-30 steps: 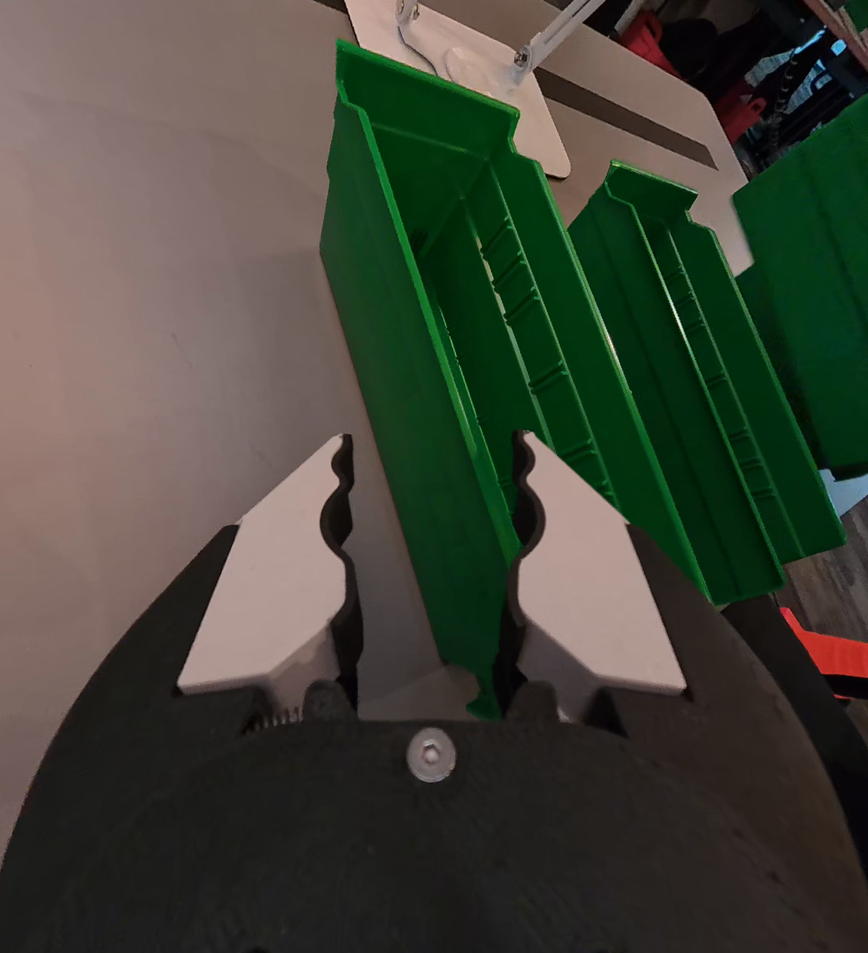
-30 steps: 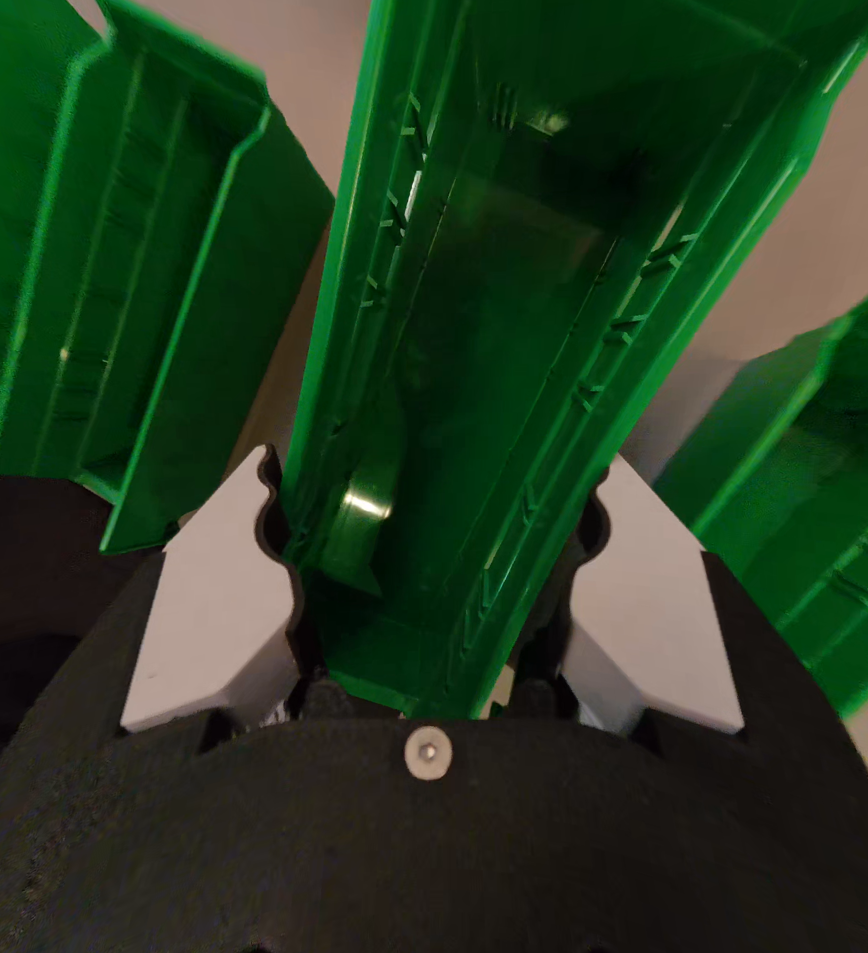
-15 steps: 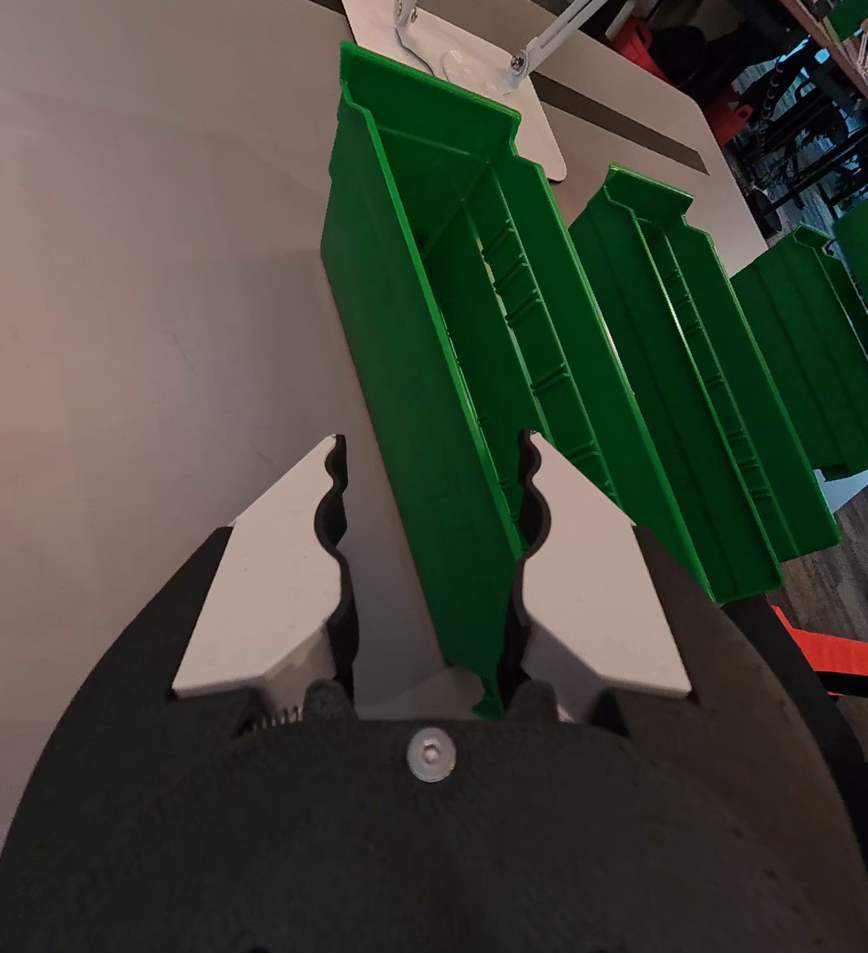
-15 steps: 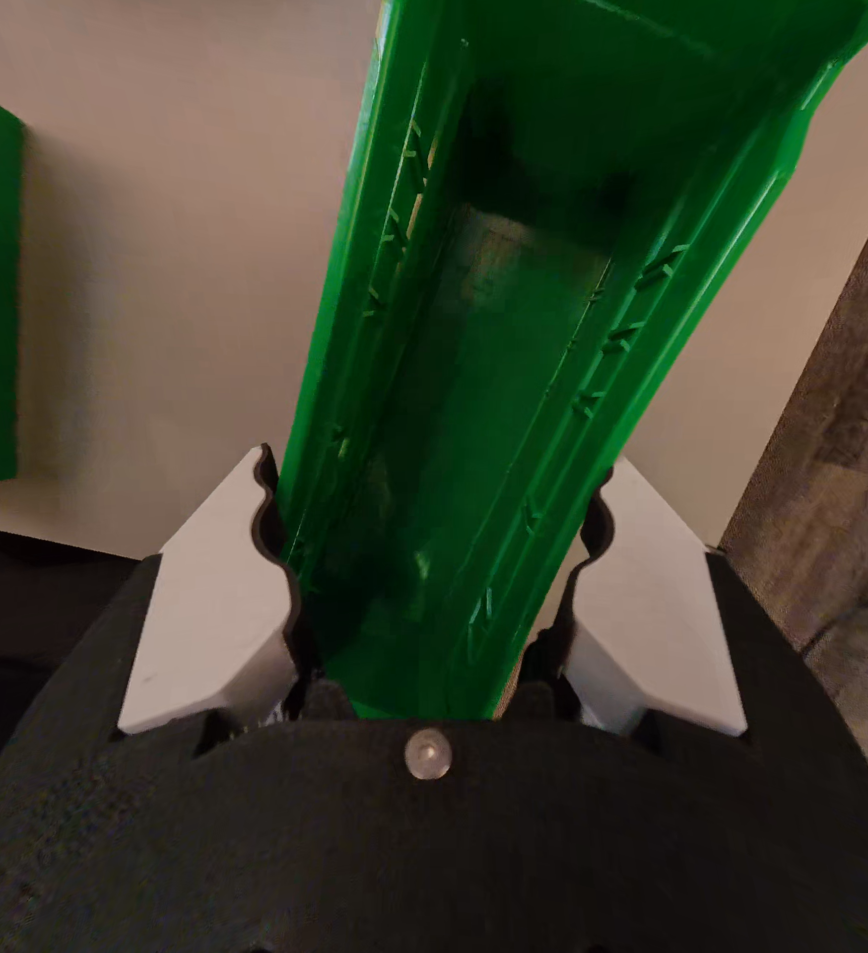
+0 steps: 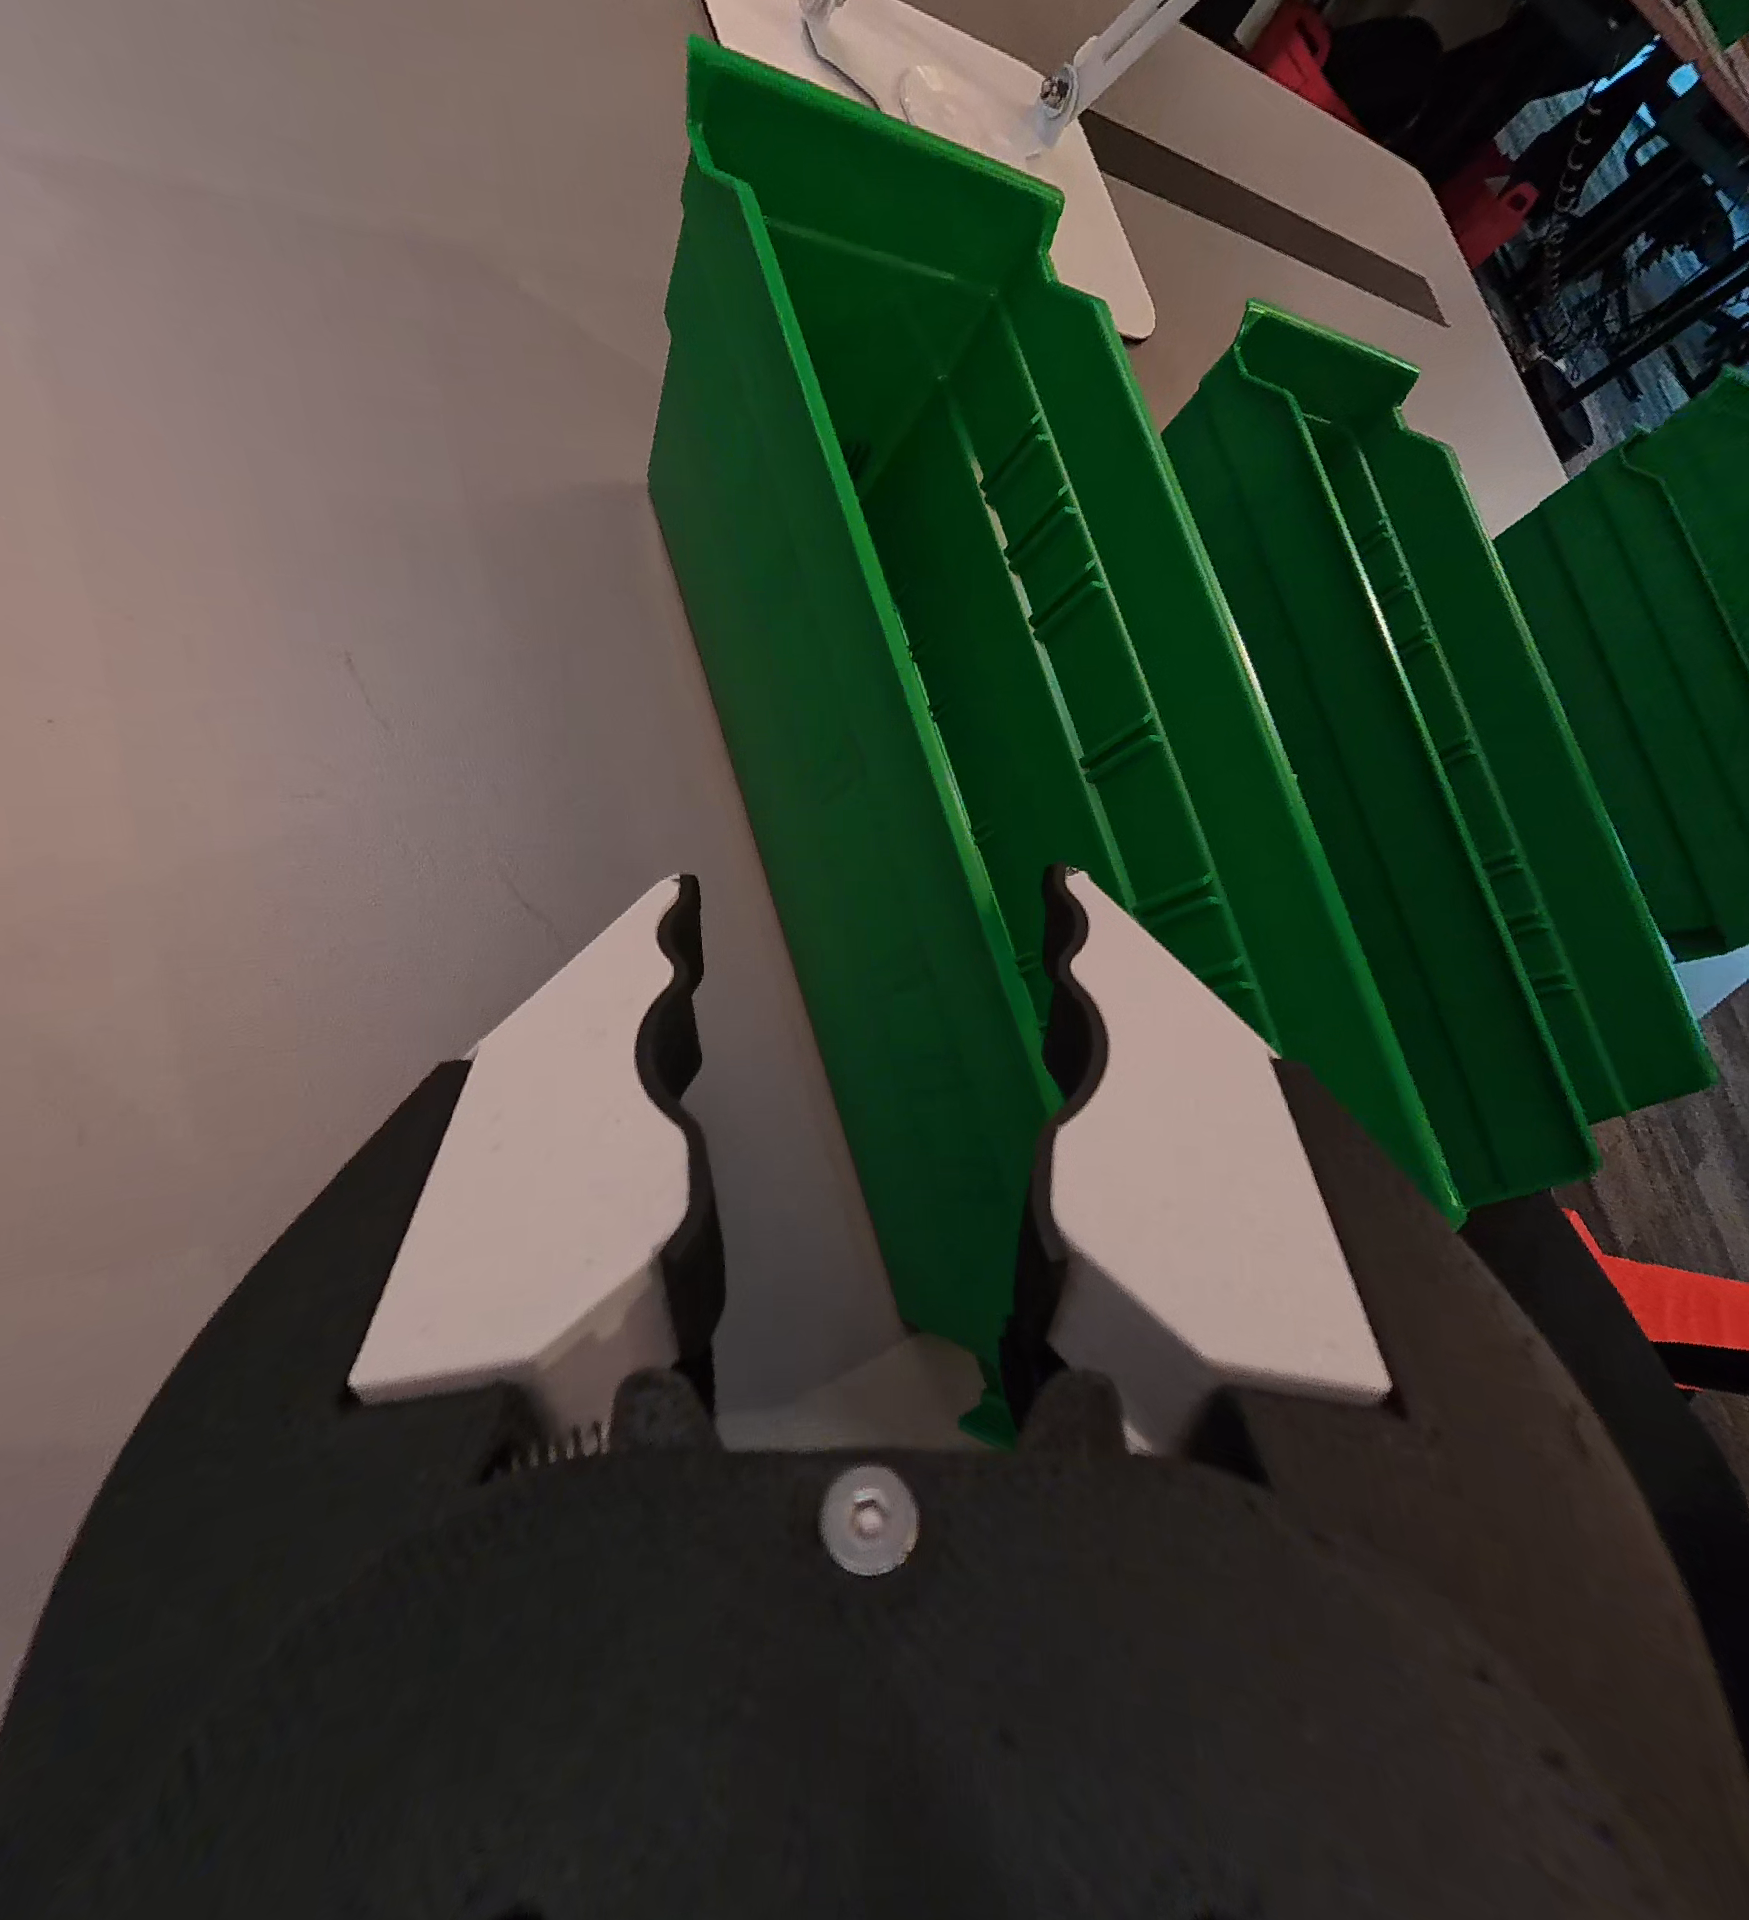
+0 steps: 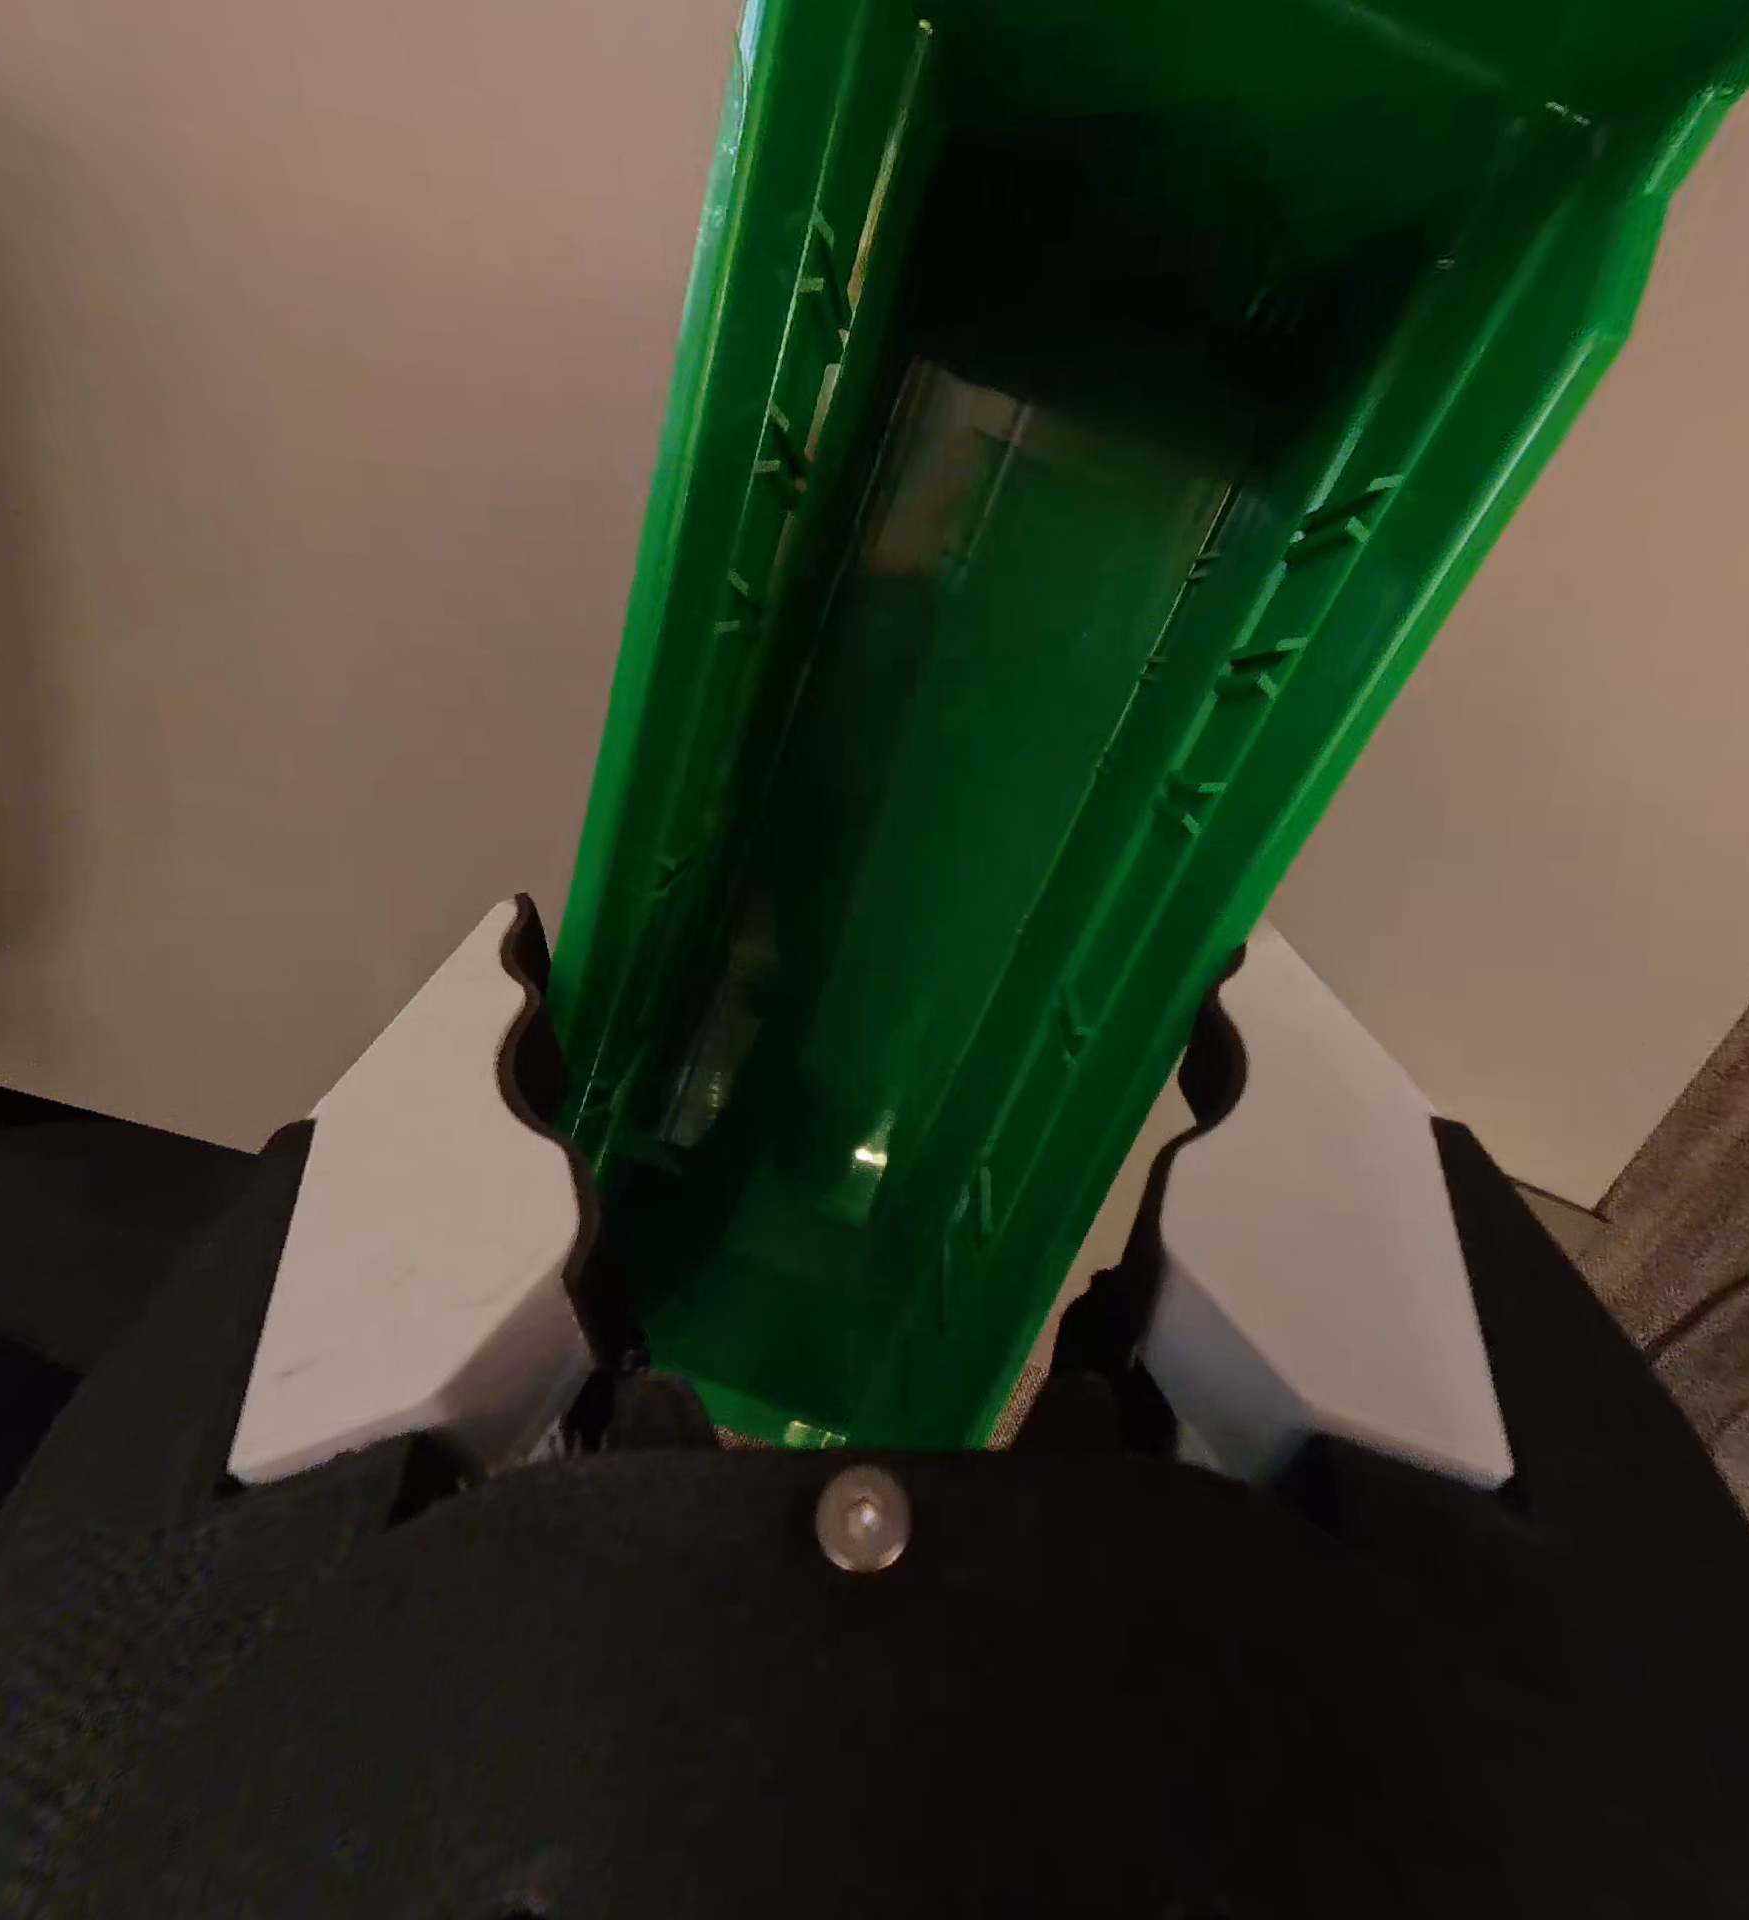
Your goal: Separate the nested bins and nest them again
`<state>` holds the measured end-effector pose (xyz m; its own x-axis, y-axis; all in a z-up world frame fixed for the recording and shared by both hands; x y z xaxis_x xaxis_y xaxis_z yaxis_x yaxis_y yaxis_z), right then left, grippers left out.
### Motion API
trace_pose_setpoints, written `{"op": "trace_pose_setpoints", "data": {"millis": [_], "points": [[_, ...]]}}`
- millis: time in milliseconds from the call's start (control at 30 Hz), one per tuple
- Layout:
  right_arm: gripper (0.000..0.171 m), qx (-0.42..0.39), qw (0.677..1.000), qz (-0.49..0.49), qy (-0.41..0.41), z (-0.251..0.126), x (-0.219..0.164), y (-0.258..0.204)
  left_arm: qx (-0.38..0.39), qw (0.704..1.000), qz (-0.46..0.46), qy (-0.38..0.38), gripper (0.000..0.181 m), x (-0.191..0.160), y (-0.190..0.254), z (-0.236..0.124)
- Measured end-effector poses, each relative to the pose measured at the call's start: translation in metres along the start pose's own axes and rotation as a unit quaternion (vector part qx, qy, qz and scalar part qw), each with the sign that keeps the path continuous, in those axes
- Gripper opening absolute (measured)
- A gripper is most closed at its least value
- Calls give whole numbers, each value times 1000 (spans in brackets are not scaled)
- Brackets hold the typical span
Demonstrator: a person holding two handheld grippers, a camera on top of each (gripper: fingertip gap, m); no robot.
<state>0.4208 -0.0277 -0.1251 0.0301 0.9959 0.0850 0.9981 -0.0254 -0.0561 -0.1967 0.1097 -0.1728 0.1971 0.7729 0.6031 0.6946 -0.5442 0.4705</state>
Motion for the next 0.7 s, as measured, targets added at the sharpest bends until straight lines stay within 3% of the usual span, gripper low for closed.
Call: {"op": "trace_pose_setpoints", "data": {"millis": [700], "points": [[122,0,997,-23,70,1,15,11,6,1000,5,-3,63,-1,-1,3]]}}
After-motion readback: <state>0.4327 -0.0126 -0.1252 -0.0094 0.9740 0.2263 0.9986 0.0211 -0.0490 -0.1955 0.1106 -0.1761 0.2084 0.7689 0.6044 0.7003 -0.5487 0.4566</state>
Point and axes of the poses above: each gripper's, where its closed fingertips meet, z out along the fingers, x out of its top, y = z × x across the jaws, the point moved 6 cm from there along -z, back along the fingers, and after that the axes turned 7 degrees about -y, right-handed, at the moved point
